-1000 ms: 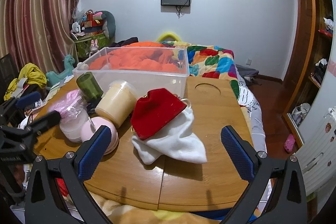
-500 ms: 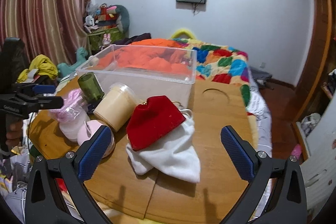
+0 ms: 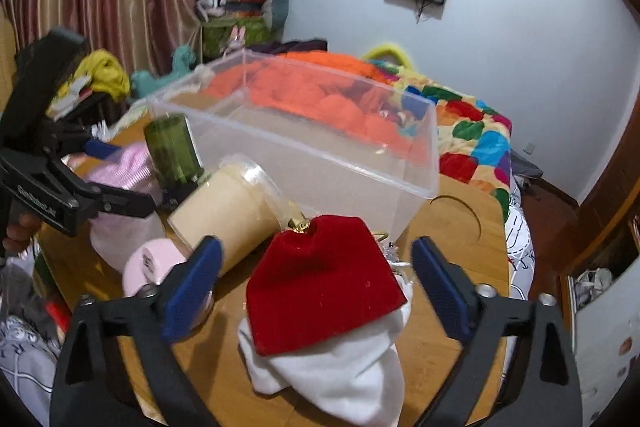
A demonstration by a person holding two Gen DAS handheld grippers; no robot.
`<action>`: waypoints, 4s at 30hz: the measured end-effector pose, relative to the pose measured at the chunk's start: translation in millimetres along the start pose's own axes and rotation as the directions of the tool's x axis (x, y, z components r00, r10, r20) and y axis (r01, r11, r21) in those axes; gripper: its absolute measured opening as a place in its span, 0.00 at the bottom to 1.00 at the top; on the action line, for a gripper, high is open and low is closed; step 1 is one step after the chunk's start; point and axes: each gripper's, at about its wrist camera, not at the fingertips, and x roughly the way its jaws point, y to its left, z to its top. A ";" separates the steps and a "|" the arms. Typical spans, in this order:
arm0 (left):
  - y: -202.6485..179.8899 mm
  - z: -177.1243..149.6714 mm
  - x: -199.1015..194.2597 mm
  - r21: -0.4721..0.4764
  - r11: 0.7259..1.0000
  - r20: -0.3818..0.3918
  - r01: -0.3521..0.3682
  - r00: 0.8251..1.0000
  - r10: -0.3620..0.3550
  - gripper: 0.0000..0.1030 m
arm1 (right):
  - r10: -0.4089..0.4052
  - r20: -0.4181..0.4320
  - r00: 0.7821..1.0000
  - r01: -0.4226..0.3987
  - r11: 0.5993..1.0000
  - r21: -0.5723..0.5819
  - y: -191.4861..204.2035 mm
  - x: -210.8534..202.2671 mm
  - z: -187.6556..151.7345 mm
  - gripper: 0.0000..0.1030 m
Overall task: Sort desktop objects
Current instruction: 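Grasp the red velvet pouch with the right gripper while the left gripper grasps the bagged pink rope, then lift the red pouch with the right gripper while the left gripper lifts the pink rope bag, then lower the red pouch into the clear box and open the right gripper while the left regrasps the rope bag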
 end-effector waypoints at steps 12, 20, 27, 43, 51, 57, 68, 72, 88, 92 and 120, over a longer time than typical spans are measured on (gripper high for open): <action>13.7 -1.0 -3.1 -0.019 0.998 -0.002 0.056 0.998 -0.056 0.79 | 0.047 -0.062 0.997 -0.048 0.999 -0.012 -9.5 5.9 -3.8 0.50; 12.9 -5.7 -13.8 0.046 0.999 -0.006 0.026 1.000 -0.026 0.67 | 0.102 -0.050 0.994 -0.100 0.994 0.035 -15.2 -3.5 1.6 0.33; 11.5 -16.9 -27.8 0.087 0.995 0.017 -0.047 0.999 0.046 0.65 | 0.125 -0.026 0.992 -0.123 0.991 0.057 -17.5 -15.7 4.0 0.31; 20.2 -23.9 -73.0 0.010 1.000 0.104 -0.008 0.995 0.006 0.64 | 0.168 0.053 0.984 -0.172 0.980 0.104 -28.1 -39.5 17.8 0.30; 13.3 -14.4 -96.0 0.007 1.000 0.174 0.001 0.985 -0.002 0.64 | 0.170 0.089 0.981 -0.180 0.976 0.119 -34.7 -46.5 26.7 0.30; 8.6 -0.6 -107.6 0.012 1.000 0.219 0.012 0.976 -0.014 0.64 | 0.155 0.113 0.981 -0.170 0.977 0.129 -42.8 -49.5 34.1 0.30; -0.8 35.7 -113.9 0.042 0.999 0.260 0.003 0.965 -0.014 0.64 | 0.146 0.148 0.978 -0.165 0.979 0.123 -55.7 -50.8 64.1 0.30; -3.0 55.3 -113.8 0.051 0.999 0.282 0.011 0.959 -0.025 0.40 | 0.140 0.152 0.978 -0.158 0.981 0.113 -58.3 -42.9 78.1 0.30; 11.9 61.7 -58.9 0.103 0.995 0.162 -0.001 0.987 -0.016 0.28 | 0.178 0.088 0.980 -0.190 0.968 0.164 -64.3 1.9 76.5 0.30; 22.3 46.3 -65.2 0.086 0.996 0.149 -0.019 0.989 0.006 0.50 | 0.170 0.090 0.981 -0.184 0.967 0.175 -64.5 5.3 81.0 0.30; 35.8 -36.5 -13.3 0.200 0.978 -0.113 -0.056 0.990 0.080 0.82 | 0.096 -0.160 0.982 -0.078 0.990 0.115 -40.2 94.0 92.8 0.31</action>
